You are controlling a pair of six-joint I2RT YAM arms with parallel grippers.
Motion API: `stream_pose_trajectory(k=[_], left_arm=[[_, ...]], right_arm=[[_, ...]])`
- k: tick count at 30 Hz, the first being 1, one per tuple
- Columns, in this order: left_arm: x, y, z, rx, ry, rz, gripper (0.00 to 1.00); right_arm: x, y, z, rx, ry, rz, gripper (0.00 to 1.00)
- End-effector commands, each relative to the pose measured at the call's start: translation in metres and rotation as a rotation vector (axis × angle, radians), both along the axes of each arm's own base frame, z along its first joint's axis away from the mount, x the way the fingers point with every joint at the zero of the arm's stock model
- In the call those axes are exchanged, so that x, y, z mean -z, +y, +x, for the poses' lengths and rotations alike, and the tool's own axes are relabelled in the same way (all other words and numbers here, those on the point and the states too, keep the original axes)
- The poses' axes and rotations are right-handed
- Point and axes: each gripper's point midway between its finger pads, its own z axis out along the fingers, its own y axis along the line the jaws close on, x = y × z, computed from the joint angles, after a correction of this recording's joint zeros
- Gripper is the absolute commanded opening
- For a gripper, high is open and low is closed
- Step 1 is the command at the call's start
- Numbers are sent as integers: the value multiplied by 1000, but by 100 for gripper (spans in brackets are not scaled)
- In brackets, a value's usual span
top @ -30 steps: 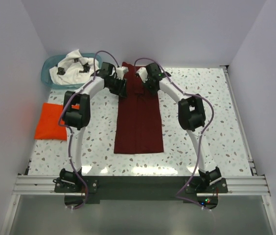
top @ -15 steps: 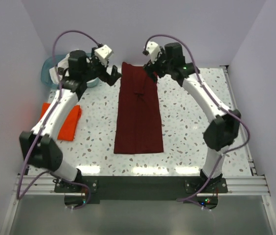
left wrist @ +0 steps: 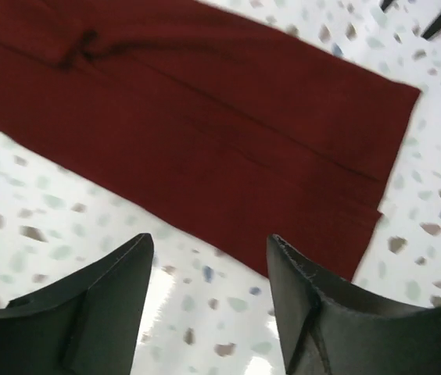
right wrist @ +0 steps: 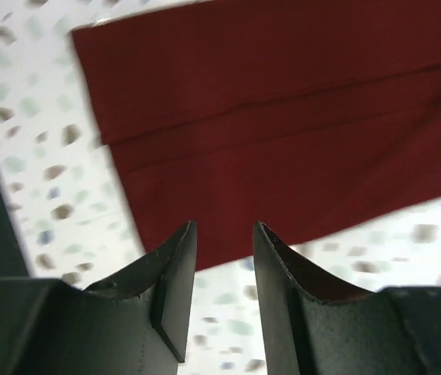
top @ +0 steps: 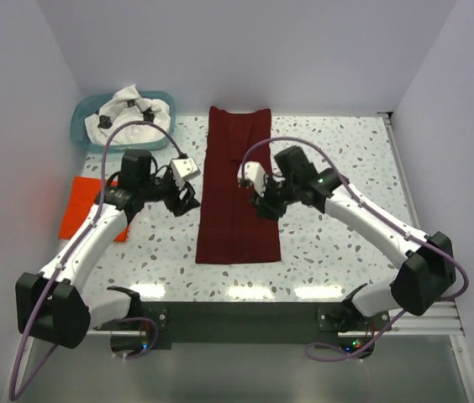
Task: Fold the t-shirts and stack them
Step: Fold the tshirt
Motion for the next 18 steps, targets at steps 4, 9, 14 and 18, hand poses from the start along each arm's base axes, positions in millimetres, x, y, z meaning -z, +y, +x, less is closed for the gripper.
stream_pose_trajectory(k=[4,9,14,18], left_arm=[[64,-20,-37,-54,478,-100,61],[103,-31,-30,-197,699,-159,60],[110,-36,-30,-195,714,-156,58],[89,-51,-51,-47,578,-219,57]], right_arm=[[44,30,-56,107,259,104,37],[64,43,-8,315,237,90,37],[76,59,18,499,342,74,35],[94,50,29,615,391,63,39]])
